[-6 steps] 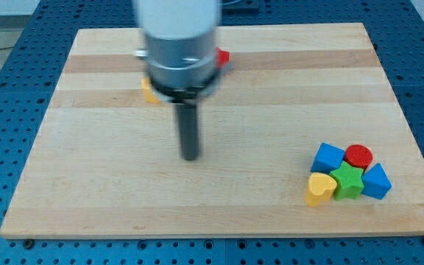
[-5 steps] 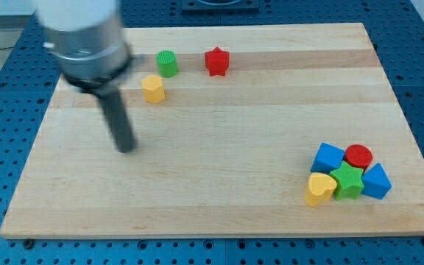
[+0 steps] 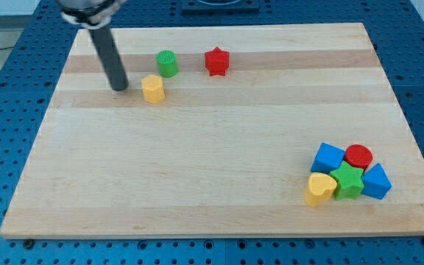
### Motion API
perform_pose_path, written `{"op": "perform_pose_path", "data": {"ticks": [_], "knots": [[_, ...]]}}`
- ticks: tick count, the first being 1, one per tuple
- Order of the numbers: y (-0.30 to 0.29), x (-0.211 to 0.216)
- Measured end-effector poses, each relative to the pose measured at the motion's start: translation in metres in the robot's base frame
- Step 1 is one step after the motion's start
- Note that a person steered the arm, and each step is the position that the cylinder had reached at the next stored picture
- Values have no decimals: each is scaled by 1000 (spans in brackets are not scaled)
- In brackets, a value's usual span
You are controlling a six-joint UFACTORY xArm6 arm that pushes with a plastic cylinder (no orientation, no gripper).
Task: Push the yellow hexagon into the blue cube
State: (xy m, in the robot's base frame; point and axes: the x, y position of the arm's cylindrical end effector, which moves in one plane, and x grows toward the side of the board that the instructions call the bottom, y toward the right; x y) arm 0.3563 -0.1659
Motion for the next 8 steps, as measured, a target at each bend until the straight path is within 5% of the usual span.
{"op": "perform_pose_path", "data": {"ticks": [5, 8], "knots": [[188, 74], [94, 70]]}}
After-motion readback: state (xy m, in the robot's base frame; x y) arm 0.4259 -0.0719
